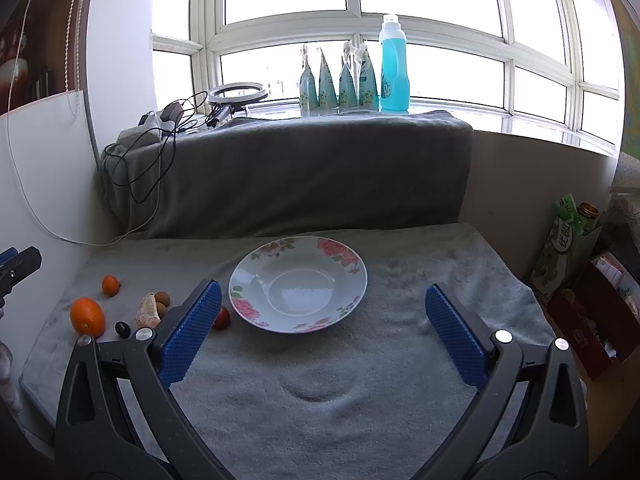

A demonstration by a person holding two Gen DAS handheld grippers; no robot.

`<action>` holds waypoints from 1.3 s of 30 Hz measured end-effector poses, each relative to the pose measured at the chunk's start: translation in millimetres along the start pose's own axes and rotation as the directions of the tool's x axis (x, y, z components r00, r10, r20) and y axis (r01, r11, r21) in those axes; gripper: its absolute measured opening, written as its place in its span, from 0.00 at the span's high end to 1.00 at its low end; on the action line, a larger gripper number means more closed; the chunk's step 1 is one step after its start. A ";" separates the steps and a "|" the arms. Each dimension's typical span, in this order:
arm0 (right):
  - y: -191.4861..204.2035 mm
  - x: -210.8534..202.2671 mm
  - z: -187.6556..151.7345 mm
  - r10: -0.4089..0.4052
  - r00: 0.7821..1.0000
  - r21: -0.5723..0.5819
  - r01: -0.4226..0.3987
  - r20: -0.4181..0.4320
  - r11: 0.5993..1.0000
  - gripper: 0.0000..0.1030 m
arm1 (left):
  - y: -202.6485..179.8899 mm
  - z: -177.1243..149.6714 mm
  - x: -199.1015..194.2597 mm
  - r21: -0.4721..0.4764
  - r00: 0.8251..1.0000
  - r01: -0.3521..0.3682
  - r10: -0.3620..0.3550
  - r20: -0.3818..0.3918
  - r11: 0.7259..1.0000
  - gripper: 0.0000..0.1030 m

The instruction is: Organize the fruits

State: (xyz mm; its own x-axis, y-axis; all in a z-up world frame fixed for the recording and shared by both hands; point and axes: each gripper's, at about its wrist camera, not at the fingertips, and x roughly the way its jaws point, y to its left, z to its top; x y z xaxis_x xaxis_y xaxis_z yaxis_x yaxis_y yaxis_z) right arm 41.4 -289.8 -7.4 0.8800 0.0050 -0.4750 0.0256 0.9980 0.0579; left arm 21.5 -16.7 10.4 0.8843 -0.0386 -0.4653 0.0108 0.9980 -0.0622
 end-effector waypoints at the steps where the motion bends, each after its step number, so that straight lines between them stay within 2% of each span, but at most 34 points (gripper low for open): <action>1: 0.1 0.1 -0.1 0.000 1.000 -0.001 0.000 0.000 1.000 0.00 | 0.0 -0.1 -0.1 0.000 1.000 0.001 -0.001 0.000 1.000 0.03; 11: 0.3 7.0 -1.7 0.011 1.000 -0.002 -0.011 -0.015 1.000 0.00 | -0.6 -0.5 6.9 0.002 1.000 0.003 -0.003 -0.016 1.000 0.03; 14: 1.7 12.5 -3.0 0.037 0.999 -0.004 -0.037 -0.033 0.999 0.00 | 1.3 -2.1 10.5 -0.002 1.000 0.007 -0.007 -0.026 1.000 0.03; 21: 14.8 24.9 -9.5 0.086 0.992 -0.063 -0.092 -0.089 0.994 0.00 | 7.0 -11.3 27.1 -0.012 0.996 0.007 -0.008 -0.094 1.000 0.03; 29: 44.8 39.9 -19.1 0.176 0.969 -0.169 -0.206 -0.175 0.964 0.00 | 2.0 -27.6 49.6 -0.003 0.976 0.031 -0.031 -0.214 1.000 0.03; 39: 78.1 57.4 -32.0 0.253 0.929 -0.268 -0.324 -0.269 0.907 0.00 | 4.3 -38.2 67.8 -0.015 0.953 0.080 -0.081 -0.293 0.997 0.03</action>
State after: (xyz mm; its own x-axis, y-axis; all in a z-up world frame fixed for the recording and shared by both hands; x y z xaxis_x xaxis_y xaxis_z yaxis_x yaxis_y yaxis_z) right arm 78.7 -209.5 -58.3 0.6968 0.2736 -0.6630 -0.3894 0.9206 -0.0293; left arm 63.8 -16.9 -55.1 0.7045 -0.1321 -0.6973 0.0747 0.9909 -0.1123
